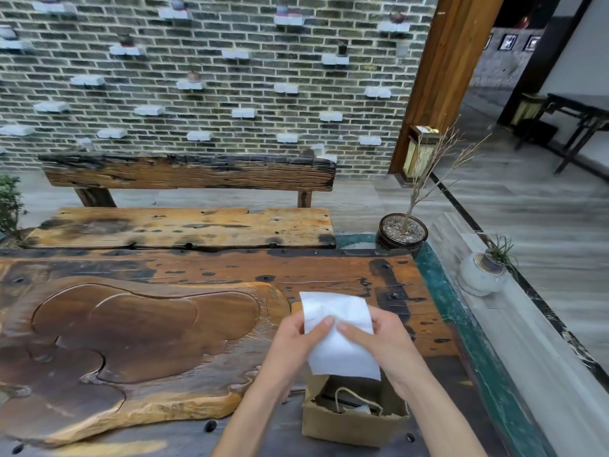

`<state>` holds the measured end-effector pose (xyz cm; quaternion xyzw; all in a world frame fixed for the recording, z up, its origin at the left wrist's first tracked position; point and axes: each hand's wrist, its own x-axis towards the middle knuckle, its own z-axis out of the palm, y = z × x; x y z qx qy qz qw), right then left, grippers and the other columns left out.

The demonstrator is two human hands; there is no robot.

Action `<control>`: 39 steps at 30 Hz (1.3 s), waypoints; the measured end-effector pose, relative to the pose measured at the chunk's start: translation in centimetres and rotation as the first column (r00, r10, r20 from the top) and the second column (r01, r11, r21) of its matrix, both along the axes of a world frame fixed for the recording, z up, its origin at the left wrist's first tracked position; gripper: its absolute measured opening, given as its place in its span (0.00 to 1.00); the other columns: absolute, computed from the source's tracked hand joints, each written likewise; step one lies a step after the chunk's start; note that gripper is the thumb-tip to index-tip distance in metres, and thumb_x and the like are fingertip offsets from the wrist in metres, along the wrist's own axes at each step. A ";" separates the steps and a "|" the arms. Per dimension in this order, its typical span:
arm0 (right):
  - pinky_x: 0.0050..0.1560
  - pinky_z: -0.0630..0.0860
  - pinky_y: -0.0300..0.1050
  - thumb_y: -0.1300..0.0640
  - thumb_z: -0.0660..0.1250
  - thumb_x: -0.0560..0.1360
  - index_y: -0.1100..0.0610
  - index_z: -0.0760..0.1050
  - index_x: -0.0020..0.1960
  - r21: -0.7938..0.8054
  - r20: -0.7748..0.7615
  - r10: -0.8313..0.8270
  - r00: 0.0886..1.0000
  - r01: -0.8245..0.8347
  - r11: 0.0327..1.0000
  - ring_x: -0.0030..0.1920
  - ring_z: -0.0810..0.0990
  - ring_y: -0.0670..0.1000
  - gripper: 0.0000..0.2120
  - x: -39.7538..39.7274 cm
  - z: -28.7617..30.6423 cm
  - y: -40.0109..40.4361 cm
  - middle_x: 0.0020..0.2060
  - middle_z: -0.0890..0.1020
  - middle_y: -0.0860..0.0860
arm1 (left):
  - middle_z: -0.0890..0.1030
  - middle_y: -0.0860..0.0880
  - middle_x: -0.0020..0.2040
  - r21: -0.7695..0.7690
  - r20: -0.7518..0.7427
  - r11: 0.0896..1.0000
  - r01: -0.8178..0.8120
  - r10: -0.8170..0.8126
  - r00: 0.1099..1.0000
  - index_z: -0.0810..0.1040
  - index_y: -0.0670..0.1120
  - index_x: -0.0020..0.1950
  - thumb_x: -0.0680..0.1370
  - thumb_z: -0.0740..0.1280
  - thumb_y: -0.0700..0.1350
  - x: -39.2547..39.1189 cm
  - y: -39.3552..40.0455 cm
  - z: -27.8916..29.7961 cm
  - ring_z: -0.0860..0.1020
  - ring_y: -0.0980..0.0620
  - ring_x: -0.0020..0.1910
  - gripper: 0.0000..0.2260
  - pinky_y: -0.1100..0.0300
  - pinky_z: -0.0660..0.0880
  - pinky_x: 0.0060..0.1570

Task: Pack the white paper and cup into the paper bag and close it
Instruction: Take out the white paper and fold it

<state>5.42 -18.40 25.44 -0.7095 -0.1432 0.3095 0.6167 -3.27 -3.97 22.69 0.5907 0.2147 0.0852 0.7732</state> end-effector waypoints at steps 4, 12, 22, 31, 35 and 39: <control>0.45 0.84 0.52 0.55 0.75 0.72 0.52 0.83 0.54 -0.046 0.038 -0.004 0.999 0.006 0.999 0.47 0.87 0.52 0.11 0.3 0.2 0.1 0.46 0.88 0.49 | 0.86 0.41 0.54 0.032 -0.010 0.999 0.038 -0.038 0.999 0.83 0.42 0.57 0.77 0.71 0.42 -0.2 0.8 -0.2 0.83 0.38 0.55 0.10 0.35 0.76 0.60; 0.48 0.84 0.52 0.56 0.74 0.74 0.55 0.82 0.52 -0.102 0.068 -0.010 0.998 0.017 0.995 0.48 0.87 0.51 0.07 1.7 0.4 -0.2 0.46 0.88 0.50 | 0.86 0.42 0.46 0.096 0.018 0.995 0.015 -0.017 1.000 0.84 0.43 0.53 0.78 0.69 0.40 -0.7 2.2 0.9 0.83 0.47 0.41 0.06 0.56 0.77 0.40; 0.41 0.80 0.46 0.61 0.70 0.77 0.53 0.83 0.52 -0.049 0.106 -0.034 0.994 0.039 0.998 0.48 0.85 0.61 0.06 2.3 0.7 -1.0 0.44 0.88 0.51 | 0.83 0.32 0.52 0.090 0.109 0.995 -0.050 0.040 0.993 0.85 0.42 0.53 0.79 0.67 0.39 -1.6 3.1 1.5 0.77 0.41 0.47 0.07 0.46 0.72 0.50; 0.48 0.80 0.48 0.68 0.66 0.77 0.52 0.87 0.43 -0.007 0.187 -0.034 0.982 0.036 0.999 0.46 0.85 0.52 0.16 2.2 0.9 -1.4 0.44 0.88 0.50 | 0.87 0.43 0.48 0.107 0.137 0.992 -0.060 0.045 0.990 0.85 0.36 0.49 0.76 0.66 0.30 -1.6 2.9 1.8 0.83 0.50 0.46 0.09 0.61 0.78 0.46; 0.45 0.78 0.46 0.68 0.64 0.78 0.53 0.86 0.41 -0.014 0.193 -0.014 0.981 0.017 1.000 0.51 0.82 0.56 0.16 2.4 0.2 -1.6 0.47 0.86 0.51 | 0.85 0.48 0.44 0.138 0.099 0.986 -0.097 0.084 0.992 0.85 0.36 0.42 0.77 0.62 0.28 -1.4 3.1 1.3 0.77 0.49 0.41 0.12 0.56 0.70 0.44; 0.55 0.79 0.55 0.63 0.64 0.80 0.47 0.83 0.51 0.077 0.143 -0.039 0.989 0.028 0.997 0.55 0.83 0.55 0.13 2.4 0.1 -1.6 0.51 0.86 0.49 | 0.85 0.48 0.45 0.116 0.082 0.988 -0.099 0.090 0.993 0.86 0.38 0.43 0.78 0.61 0.29 -1.3 2.9 1.5 0.79 0.56 0.41 0.14 0.63 0.73 0.42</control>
